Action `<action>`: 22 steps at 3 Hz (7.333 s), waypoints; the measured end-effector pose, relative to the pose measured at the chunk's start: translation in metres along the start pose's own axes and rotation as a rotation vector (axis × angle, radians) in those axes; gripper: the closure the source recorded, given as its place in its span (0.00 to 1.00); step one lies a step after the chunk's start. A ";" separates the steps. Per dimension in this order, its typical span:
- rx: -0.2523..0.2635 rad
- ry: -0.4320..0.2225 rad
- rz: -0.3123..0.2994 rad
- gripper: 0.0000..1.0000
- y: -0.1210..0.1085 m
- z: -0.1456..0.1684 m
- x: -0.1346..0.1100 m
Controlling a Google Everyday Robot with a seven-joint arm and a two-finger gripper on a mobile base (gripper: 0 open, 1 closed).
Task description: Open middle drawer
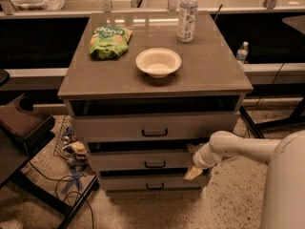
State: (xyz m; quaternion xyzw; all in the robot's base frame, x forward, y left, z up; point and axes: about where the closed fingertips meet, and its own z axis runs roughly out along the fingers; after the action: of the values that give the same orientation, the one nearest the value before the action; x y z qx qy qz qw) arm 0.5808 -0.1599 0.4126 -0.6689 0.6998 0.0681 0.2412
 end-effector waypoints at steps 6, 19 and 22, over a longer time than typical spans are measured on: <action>-0.004 -0.004 -0.001 1.00 0.002 0.000 -0.003; -0.022 0.024 0.024 0.61 0.017 -0.002 0.000; -0.022 0.056 0.046 1.00 0.022 -0.017 0.000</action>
Offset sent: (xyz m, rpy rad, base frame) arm -0.0009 0.0010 -0.0003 0.0022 0.0005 0.0015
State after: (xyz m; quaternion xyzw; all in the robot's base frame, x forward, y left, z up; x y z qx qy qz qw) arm 0.5557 -0.1647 0.4224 -0.6569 0.7206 0.0626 0.2127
